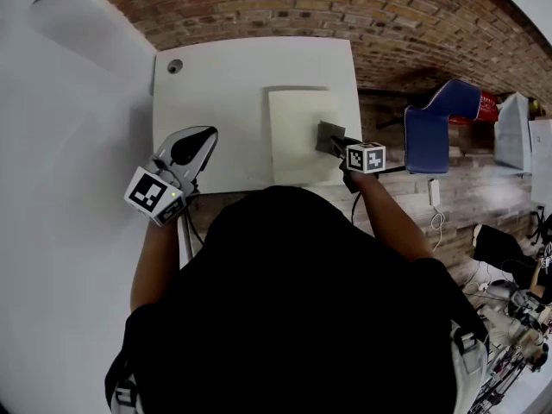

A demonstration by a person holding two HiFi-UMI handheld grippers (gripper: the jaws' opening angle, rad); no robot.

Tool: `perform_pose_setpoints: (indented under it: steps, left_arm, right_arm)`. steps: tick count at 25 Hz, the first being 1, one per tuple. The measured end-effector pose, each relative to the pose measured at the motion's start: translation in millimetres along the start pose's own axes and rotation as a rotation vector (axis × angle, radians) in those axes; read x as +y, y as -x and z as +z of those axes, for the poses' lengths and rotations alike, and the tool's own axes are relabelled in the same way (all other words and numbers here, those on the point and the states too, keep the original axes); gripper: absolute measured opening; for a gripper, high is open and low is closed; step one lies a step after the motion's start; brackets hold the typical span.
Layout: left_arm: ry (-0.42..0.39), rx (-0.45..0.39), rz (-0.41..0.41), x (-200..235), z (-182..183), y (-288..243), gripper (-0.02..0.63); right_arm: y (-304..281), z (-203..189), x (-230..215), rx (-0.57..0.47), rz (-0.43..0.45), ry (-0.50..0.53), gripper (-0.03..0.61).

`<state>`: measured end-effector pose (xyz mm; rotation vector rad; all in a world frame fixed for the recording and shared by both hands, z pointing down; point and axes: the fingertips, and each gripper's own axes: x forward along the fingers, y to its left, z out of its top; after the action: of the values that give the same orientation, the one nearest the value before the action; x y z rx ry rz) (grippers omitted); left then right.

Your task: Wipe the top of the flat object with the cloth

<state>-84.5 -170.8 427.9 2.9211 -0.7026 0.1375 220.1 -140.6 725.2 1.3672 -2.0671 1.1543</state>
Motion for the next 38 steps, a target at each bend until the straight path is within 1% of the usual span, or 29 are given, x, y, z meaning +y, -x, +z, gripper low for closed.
perform_pose_setpoints:
  steps: [3, 7, 15, 20, 22, 25, 32, 38]
  left_arm:
    - [-0.006, 0.024, 0.010, 2.5, -7.3, 9.8, 0.003]
    - [-0.014, 0.029, 0.008, 0.4, -6.5, 23.3, 0.003]
    - [0.002, 0.036, 0.014, -0.5, -14.5, 59.9, 0.003]
    - [0.011, 0.048, 0.016, -1.8, -20.1, 71.2, 0.003]
    - [0.019, 0.050, 0.016, -2.0, -20.4, 73.5, 0.003]
    - [0.018, 0.057, 0.014, -2.9, -20.8, 75.5, 0.003]
    - [0.020, 0.064, 0.015, -2.6, -23.9, 73.3, 0.003]
    - [0.016, 0.064, -0.006, -8.9, -21.6, 59.4, 0.003]
  right_arm:
    - [-3.9, -2.0, 34.9, -0.005, 0.069, 0.012, 0.011]
    - [-12.6, -12.7, 82.3, 0.017, 0.156, 0.029, 0.011]
    - [-30.0, -48.4, 147.1, 0.076, 0.240, 0.047, 0.011]
    - [-42.6, -68.1, 171.5, 0.122, 0.299, 0.031, 0.011]
    - [-49.8, -74.5, 174.8, 0.137, 0.305, 0.027, 0.011]
    - [-57.3, -82.7, 170.2, 0.161, 0.292, 0.009, 0.011]
    - [-62.0, -93.4, 145.1, 0.194, 0.229, -0.009, 0.011]
    - [-54.1, -95.8, 123.7, 0.197, 0.197, -0.017, 0.011]
